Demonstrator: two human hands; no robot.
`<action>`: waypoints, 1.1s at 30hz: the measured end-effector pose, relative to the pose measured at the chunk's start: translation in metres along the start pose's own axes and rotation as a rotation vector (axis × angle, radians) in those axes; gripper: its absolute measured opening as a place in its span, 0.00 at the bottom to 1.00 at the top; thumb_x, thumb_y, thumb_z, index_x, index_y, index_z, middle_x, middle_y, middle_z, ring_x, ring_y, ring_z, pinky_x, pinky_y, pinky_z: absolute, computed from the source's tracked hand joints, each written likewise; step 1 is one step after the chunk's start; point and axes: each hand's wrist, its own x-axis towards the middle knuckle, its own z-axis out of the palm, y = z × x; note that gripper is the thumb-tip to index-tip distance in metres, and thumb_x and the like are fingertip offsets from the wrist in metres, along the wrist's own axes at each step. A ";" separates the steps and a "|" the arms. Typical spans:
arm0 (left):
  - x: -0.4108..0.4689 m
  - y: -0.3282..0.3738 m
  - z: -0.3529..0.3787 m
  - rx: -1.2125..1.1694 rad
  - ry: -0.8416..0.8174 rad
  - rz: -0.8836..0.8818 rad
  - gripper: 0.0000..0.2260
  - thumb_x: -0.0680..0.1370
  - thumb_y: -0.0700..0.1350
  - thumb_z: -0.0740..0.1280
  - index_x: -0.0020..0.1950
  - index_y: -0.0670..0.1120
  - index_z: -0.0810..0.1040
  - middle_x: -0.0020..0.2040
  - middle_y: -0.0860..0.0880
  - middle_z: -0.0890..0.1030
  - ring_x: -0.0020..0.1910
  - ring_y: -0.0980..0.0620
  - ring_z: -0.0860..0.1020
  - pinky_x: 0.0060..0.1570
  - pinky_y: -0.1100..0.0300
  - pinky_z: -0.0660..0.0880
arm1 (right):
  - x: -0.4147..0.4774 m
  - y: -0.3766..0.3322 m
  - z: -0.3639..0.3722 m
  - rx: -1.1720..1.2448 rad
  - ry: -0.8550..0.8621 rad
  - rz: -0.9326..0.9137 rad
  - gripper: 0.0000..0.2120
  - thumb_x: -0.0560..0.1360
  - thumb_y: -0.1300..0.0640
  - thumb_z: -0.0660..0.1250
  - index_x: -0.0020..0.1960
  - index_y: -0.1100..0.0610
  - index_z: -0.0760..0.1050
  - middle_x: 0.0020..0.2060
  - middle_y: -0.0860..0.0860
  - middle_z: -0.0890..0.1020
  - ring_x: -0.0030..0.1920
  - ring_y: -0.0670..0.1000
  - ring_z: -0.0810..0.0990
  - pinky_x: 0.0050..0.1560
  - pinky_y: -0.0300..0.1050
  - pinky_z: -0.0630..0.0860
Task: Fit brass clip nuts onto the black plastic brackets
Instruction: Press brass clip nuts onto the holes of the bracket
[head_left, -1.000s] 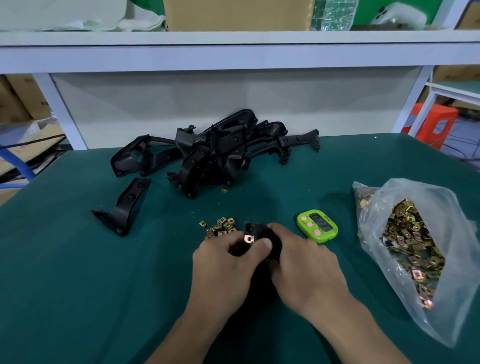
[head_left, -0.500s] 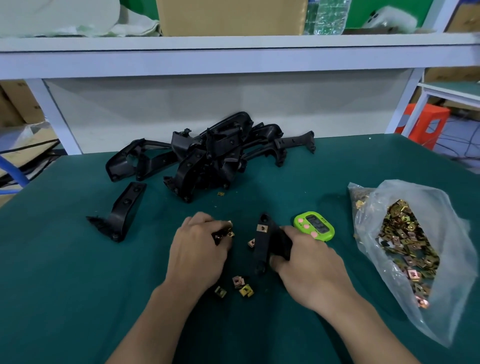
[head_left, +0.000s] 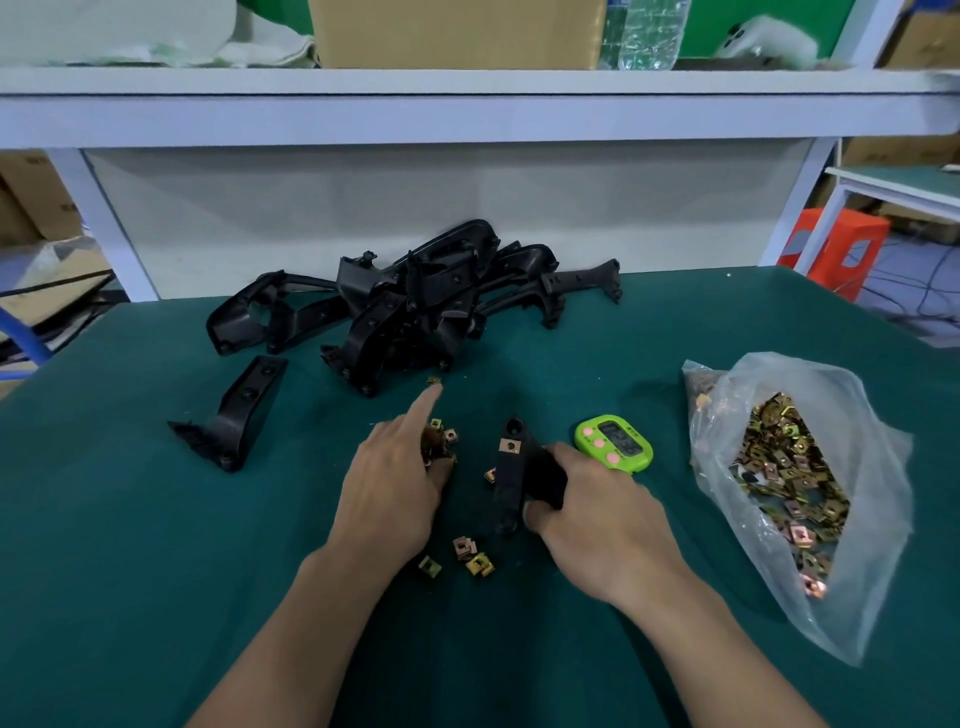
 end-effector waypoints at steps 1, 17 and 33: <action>0.000 -0.001 0.001 0.010 -0.004 0.001 0.35 0.80 0.47 0.70 0.81 0.61 0.55 0.54 0.58 0.77 0.57 0.54 0.72 0.56 0.59 0.67 | 0.000 0.000 0.000 0.001 -0.002 -0.003 0.14 0.73 0.44 0.65 0.56 0.39 0.67 0.38 0.43 0.77 0.41 0.57 0.74 0.40 0.49 0.69; -0.007 0.002 -0.003 0.182 0.047 0.113 0.08 0.79 0.50 0.71 0.56 0.49 0.82 0.51 0.53 0.81 0.55 0.49 0.76 0.60 0.55 0.70 | 0.000 0.000 -0.001 0.006 -0.024 -0.012 0.13 0.73 0.45 0.65 0.56 0.41 0.69 0.38 0.44 0.78 0.40 0.56 0.75 0.38 0.48 0.67; -0.032 0.031 -0.008 -0.605 0.068 -0.103 0.12 0.83 0.47 0.66 0.43 0.58 0.85 0.40 0.57 0.86 0.41 0.59 0.83 0.44 0.61 0.78 | 0.000 -0.003 -0.008 0.068 -0.037 0.046 0.15 0.71 0.45 0.67 0.56 0.40 0.69 0.46 0.45 0.82 0.48 0.59 0.79 0.46 0.50 0.76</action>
